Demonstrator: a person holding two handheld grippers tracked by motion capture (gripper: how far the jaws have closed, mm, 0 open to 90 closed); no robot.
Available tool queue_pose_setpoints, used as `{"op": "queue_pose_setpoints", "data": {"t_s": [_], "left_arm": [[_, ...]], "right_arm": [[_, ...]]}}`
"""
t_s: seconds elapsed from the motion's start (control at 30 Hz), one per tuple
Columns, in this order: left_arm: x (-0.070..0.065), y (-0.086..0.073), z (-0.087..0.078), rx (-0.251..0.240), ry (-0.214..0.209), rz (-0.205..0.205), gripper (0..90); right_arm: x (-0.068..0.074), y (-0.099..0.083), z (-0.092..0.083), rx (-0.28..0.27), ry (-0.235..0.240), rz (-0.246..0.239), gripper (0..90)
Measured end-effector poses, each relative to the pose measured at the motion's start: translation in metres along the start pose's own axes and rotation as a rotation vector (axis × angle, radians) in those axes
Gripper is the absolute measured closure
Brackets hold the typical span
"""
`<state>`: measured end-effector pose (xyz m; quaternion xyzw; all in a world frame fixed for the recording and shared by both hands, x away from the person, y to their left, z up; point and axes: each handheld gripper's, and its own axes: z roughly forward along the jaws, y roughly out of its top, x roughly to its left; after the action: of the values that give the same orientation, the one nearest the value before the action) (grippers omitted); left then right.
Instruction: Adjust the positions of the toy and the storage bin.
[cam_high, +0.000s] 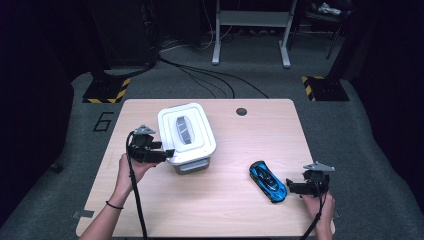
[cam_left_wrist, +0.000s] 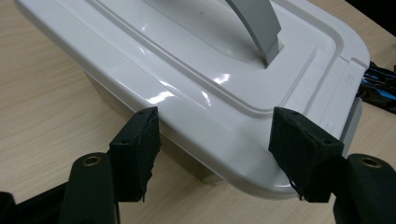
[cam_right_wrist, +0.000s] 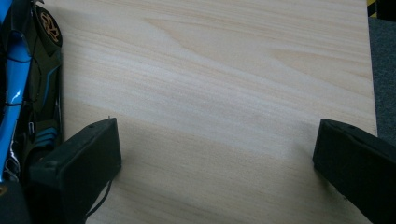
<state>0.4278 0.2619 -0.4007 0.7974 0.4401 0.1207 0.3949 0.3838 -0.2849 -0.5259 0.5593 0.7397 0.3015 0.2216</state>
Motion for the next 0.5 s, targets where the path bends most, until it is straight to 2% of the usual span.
{"op": "queue_pose_setpoints", "data": {"t_s": [0.1,0.5], "left_arm": [[-0.001,-0.001,0.001,-0.005,0.001,-0.017,34.3],[-0.021,0.006,0.012,-0.014,-0.014,0.012,34.0]], "right_arm": [[0.0,0.0,0.0,0.0,0.0,-0.001,0.4],[0.0,0.0,0.0,-0.001,0.0,-0.001,0.5]]}}
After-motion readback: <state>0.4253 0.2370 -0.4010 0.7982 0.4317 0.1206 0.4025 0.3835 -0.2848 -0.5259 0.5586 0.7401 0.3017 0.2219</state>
